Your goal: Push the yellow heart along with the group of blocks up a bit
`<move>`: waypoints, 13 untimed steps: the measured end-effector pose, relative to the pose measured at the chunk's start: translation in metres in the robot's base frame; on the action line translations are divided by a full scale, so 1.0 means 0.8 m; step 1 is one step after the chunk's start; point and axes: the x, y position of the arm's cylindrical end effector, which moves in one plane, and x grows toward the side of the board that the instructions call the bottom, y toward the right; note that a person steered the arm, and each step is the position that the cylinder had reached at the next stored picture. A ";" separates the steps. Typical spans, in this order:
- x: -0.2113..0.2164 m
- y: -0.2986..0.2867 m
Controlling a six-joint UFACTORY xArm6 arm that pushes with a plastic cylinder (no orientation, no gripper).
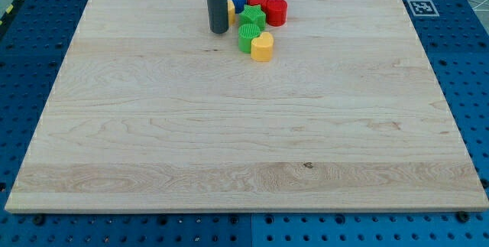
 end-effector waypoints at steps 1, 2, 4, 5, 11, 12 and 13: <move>0.040 -0.004; 0.085 0.001; 0.151 0.072; 0.161 0.126; 0.140 0.194; 0.138 0.160; 0.135 0.135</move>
